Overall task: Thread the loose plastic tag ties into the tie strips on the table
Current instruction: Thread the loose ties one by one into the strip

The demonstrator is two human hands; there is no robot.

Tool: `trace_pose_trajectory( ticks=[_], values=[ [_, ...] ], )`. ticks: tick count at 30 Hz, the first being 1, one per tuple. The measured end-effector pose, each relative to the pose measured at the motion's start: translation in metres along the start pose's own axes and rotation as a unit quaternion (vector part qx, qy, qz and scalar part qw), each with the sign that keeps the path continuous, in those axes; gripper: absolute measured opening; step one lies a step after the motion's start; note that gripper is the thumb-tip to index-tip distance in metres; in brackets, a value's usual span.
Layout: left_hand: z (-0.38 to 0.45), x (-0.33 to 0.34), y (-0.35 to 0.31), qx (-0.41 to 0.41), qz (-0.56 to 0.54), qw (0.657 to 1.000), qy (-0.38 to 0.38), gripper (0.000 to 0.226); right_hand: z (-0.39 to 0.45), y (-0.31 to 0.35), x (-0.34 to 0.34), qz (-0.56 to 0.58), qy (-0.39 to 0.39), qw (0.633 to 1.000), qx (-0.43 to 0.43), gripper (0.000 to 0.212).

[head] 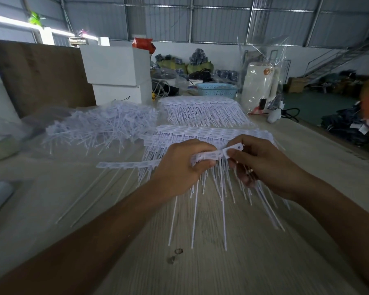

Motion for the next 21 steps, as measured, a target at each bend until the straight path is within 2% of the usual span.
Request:
trace_pose_trajectory(
  ticks=[2, 4, 6, 7, 9, 12, 15, 17, 21],
  values=[
    [0.0, 0.001, 0.001, 0.007, 0.012, 1.0, 0.004, 0.022, 0.001, 0.002, -0.004, -0.101, -0.002, 0.995, -0.018, 0.009],
    [-0.001, 0.007, 0.0, 0.013, 0.025, 0.999, 0.024, 0.023, 0.002, 0.01, -0.007, -0.284, -0.037, 0.956, -0.068, 0.01],
    [-0.002, 0.013, -0.006, 0.033, 0.033, 0.998, 0.039, 0.024, 0.002, 0.013, -0.015, -0.381, -0.097, 0.915, -0.085, 0.014],
    [-0.003, 0.014, -0.008, 0.038, 0.031, 0.998, 0.038, 0.025, 0.001, 0.014, -0.021, -0.383, -0.12, 0.913, -0.079, 0.016],
    [-0.002, 0.013, -0.01, 0.025, 0.014, 0.999, 0.024, 0.028, 0.001, 0.011, -0.028, -0.324, -0.109, 0.938, -0.064, 0.017],
    [-0.002, 0.009, -0.006, -0.012, -0.007, 1.0, 0.014, 0.033, 0.0, 0.015, -0.009, -0.2, -0.021, 0.977, -0.068, 0.019],
    [-0.004, 0.008, -0.004, -0.024, -0.019, 0.999, 0.01, 0.036, 0.0, 0.011, 0.018, -0.173, 0.048, 0.982, -0.049, 0.036],
    [-0.003, 0.007, -0.006, -0.02, -0.027, 0.999, 0.014, 0.034, -0.001, 0.014, 0.022, -0.181, 0.051, 0.98, -0.058, 0.033],
    [0.001, 0.004, -0.003, -0.013, -0.037, 0.998, 0.039, 0.029, -0.001, 0.016, 0.004, -0.119, 0.002, 0.991, -0.062, 0.017]
  ],
)
Point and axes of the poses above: each hand's wrist, its own z-axis towards the middle knuckle, its own x-axis out of the palm, y = z × x, the point moved 8 cm from there along z, towards the middle knuckle, and after that the axes turned 4 degrees about y, right-handed, at the moved point
